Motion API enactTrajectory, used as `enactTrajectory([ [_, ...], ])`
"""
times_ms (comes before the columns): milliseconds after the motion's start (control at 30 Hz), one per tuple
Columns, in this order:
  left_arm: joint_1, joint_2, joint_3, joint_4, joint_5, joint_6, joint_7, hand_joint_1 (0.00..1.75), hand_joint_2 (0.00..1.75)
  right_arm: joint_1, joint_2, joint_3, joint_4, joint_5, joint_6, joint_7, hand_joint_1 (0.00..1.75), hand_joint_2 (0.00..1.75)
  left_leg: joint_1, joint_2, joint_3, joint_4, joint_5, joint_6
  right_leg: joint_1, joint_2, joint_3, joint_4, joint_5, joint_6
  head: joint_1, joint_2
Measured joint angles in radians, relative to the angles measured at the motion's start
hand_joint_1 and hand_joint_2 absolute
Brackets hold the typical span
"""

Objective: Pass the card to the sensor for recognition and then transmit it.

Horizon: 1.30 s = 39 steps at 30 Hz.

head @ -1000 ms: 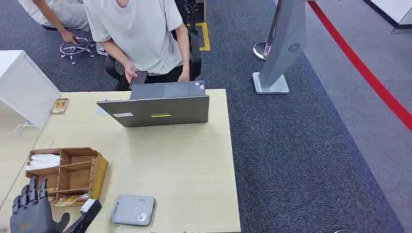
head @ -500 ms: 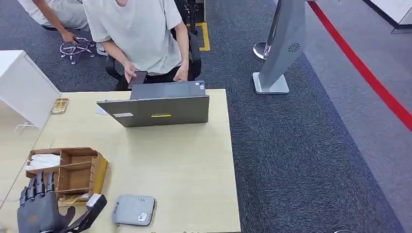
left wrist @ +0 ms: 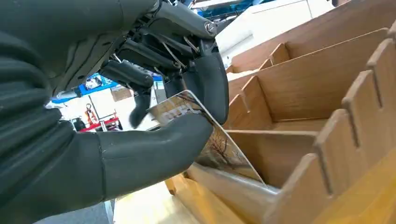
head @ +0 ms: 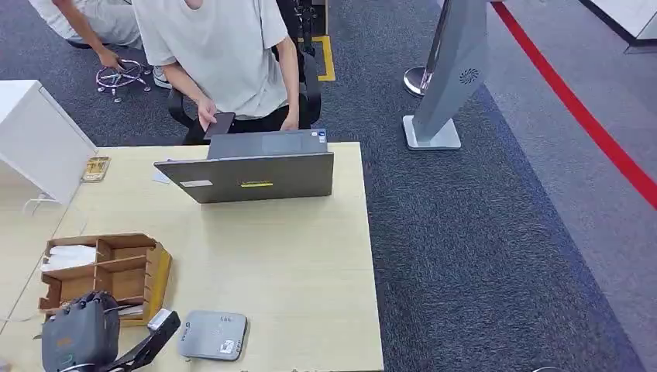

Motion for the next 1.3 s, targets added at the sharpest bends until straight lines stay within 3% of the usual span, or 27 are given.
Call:
enactTrajectory([
  [633, 0.000, -0.007, 0.010, 0.001, 0.000, -0.013, -0.011, 1.75, 1.75, 0.000, 0.000, 0.000, 0.005, 0.006, -0.001, 0.014, 0.00, 0.00, 0.000, 0.000, 0.000, 0.000, 0.000, 0.000, 0.000, 0.000, 0.000, 0.000, 0.000, 0.000, 0.000, 0.000],
  [800, -0.004, -0.017, 0.009, -0.062, 0.000, -0.111, -0.002, 1.75, 1.75, 0.000, 0.000, 0.000, 0.005, 0.010, -0.002, 0.018, 0.00, 0.00, 0.000, 0.000, 0.000, 0.000, 0.000, 0.000, 0.000, 0.000, 0.000, 0.000, 0.000, 0.000, 0.000, 0.000],
  [1067, -0.071, -0.021, -0.054, -0.264, 0.000, -0.295, 0.022, 1.75, 1.75, -0.001, 0.000, 0.000, 0.005, 0.020, -0.001, 0.021, 0.00, 0.00, 0.000, 0.000, 0.000, 0.000, 0.001, 0.000, 0.000, 0.000, 0.000, 0.000, 0.000, 0.000, 0.000, 0.000],
  [1233, -0.094, -0.021, -0.084, -0.330, 0.000, -0.305, 0.021, 1.75, 1.75, -0.001, 0.000, 0.000, 0.005, 0.020, -0.001, 0.021, 0.00, 0.00, 0.000, 0.000, 0.000, 0.000, 0.001, 0.000, 0.000, 0.000, 0.000, 0.000, 0.000, 0.000, 0.000, 0.000],
  [1300, -0.110, -0.021, -0.095, -0.351, 0.000, -0.340, 0.021, 1.75, 1.75, -0.001, 0.000, 0.000, 0.005, 0.020, 0.000, 0.023, 0.00, 0.00, 0.000, 0.000, 0.000, 0.000, 0.001, 0.000, 0.000, 0.000, -0.001, 0.000, 0.000, 0.000, 0.000, 0.000],
])
